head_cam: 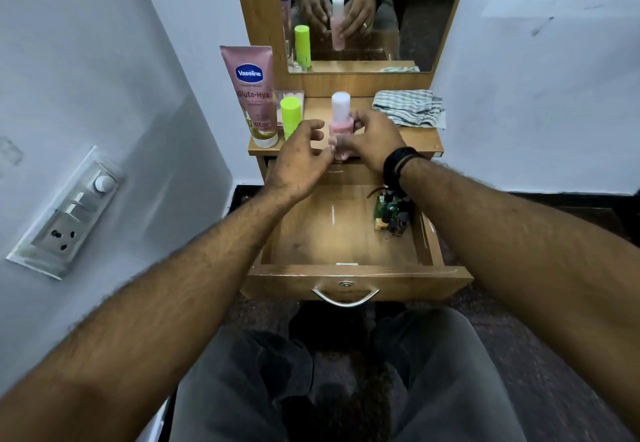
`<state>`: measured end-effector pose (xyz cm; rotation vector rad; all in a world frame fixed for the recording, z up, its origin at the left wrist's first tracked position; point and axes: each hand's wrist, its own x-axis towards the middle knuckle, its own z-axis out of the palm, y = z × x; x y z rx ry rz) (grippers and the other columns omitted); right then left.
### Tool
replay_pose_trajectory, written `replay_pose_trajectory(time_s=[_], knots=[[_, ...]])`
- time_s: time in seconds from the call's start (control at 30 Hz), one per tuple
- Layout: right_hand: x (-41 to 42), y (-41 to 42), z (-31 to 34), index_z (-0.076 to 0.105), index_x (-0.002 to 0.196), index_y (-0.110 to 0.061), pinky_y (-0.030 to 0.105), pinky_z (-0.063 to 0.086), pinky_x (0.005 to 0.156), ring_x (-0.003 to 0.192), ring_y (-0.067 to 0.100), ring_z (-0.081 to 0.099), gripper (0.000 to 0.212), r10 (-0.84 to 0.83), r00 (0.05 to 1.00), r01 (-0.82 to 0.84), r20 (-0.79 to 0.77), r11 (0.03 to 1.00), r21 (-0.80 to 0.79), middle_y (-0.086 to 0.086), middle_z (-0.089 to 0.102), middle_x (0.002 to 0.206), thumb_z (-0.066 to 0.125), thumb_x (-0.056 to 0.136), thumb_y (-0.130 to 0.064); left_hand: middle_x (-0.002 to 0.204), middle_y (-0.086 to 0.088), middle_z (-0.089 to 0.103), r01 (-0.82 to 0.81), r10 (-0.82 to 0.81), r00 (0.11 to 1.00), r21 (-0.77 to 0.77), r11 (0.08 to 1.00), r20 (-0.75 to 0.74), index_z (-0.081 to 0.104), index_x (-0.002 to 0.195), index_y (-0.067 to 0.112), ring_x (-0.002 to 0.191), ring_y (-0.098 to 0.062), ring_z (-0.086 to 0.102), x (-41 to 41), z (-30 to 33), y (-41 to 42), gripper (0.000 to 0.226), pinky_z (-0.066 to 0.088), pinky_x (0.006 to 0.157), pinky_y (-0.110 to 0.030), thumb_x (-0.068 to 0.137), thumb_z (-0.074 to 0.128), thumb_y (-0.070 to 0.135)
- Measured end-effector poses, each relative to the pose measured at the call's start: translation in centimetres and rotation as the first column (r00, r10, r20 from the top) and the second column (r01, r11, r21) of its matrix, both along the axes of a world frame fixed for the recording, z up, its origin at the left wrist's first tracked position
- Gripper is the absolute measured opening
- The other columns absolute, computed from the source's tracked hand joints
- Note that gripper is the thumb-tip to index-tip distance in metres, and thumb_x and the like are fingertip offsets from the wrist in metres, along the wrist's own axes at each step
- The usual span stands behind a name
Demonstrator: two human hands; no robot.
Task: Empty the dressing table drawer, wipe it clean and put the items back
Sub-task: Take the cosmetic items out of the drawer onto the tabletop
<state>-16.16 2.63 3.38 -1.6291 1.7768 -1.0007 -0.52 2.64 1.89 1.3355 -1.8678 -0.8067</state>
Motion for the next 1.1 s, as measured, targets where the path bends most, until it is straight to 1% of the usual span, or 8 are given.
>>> replay_pose_trajectory(time_s=[0.1,0.2,0.3,0.47,0.6,0.83,0.97,1.1], knots=[[0.8,-2.5,0.1,0.069,0.114,-0.013,0.011,0.036,0.063,0.089,0.01,0.058,0.03,-0.041,0.998,0.044,0.051,0.997,-0.066,-0.007,0.064,0.098,0.078,0.086,-0.022,0.142,-0.008,0.055,-0.004,0.004,1.0,-0.031,1.0,0.027,0.043,0.147,0.009,0.127,-0.019,0.053,-1.0,-0.5,-0.2,0.052,0.042,0.104,-0.025,0.097,0.06,0.012],[1.6,-4.7,-0.3,0.069,0.116,-0.017,0.016,0.039,0.065,0.09,0.009,0.06,0.032,-0.073,0.997,0.075,0.03,0.995,-0.064,-0.01,0.066,0.098,0.077,0.086,-0.024,0.145,-0.006,0.053,-0.087,0.089,0.995,-0.041,0.995,0.042,0.039,0.15,0.011,0.125,-0.02,0.055,-1.6,-0.8,-0.7,0.054,0.033,0.093,-0.015,0.099,0.055,0.014],[2.3,-6.6,-1.1,0.069,0.112,-0.021,0.028,0.05,0.081,0.094,0.013,0.065,0.027,-0.111,0.994,0.111,0.005,0.993,-0.038,-0.007,0.071,0.101,0.076,0.086,-0.025,0.143,-0.003,0.054,-0.115,0.117,0.991,-0.044,0.992,0.068,0.043,0.149,0.011,0.119,-0.019,0.059,-1.9,-1.3,-1.3,0.051,0.03,0.085,-0.011,0.1,0.054,0.016],[3.3,-8.4,-2.2,0.07,0.109,-0.018,0.04,0.052,0.094,0.103,0.021,0.067,0.025,-0.116,0.993,0.116,-0.03,0.993,-0.012,0.002,0.074,0.109,0.075,0.085,-0.024,0.144,-0.006,0.051,-0.121,0.124,0.984,-0.032,0.992,0.128,0.041,0.15,0.011,0.127,-0.018,0.053,-1.6,-2.0,-2.1,0.053,0.041,0.104,-0.028,0.098,0.055,0.015],[4.0,-9.1,-2.2,0.069,0.111,-0.019,0.037,0.052,0.093,0.105,0.021,0.066,0.027,-0.102,0.994,0.102,-0.028,0.995,-0.019,0.002,0.073,0.111,0.075,0.086,-0.024,0.144,-0.011,0.049,-0.122,0.126,0.983,-0.034,0.992,0.131,0.041,0.149,0.008,0.131,-0.022,0.049,-1.4,-2.5,-2.7,0.053,0.044,0.107,-0.037,0.098,0.055,0.014],[4.1,-9.5,-2.5,0.062,0.118,-0.018,0.04,0.051,0.093,0.107,0.025,0.063,0.032,-0.076,0.995,0.076,-0.061,0.997,0.005,0.004,0.07,0.11,0.07,0.087,-0.022,0.145,-0.01,0.049,-0.132,0.138,0.981,-0.047,0.99,0.135,0.042,0.148,0.009,0.132,-0.02,0.047,-1.2,-3.3,-2.6,0.053,0.036,0.104,-0.024,0.097,0.057,0.014],[4.1,-9.5,-2.5,0.058,0.122,-0.019,0.036,0.049,0.089,0.107,0.025,0.062,0.037,-0.068,0.993,0.07,-0.098,0.997,0.016,0.003,0.065,0.107,0.07,0.086,-0.022,0.147,-0.01,0.048,-0.126,0.132,0.982,-0.047,0.991,0.135,0.041,0.148,0.008,0.135,-0.02,0.044,-1.1,-3.3,-2.5,0.054,0.033,0.107,-0.025,0.097,0.056,0.012],[3.8,-9.6,-2.5,0.058,0.121,-0.02,0.035,0.048,0.085,0.097,0.02,0.059,0.04,-0.066,0.993,0.069,-0.102,0.997,0.022,-0.003,0.059,0.098,0.073,0.084,-0.021,0.147,-0.009,0.047,-0.12,0.127,0.982,-0.056,0.991,0.141,0.041,0.149,0.008,0.135,-0.019,0.044,-1.0,-3.5,-2.5,0.053,0.033,0.106,-0.022,0.098,0.056,0.013]])
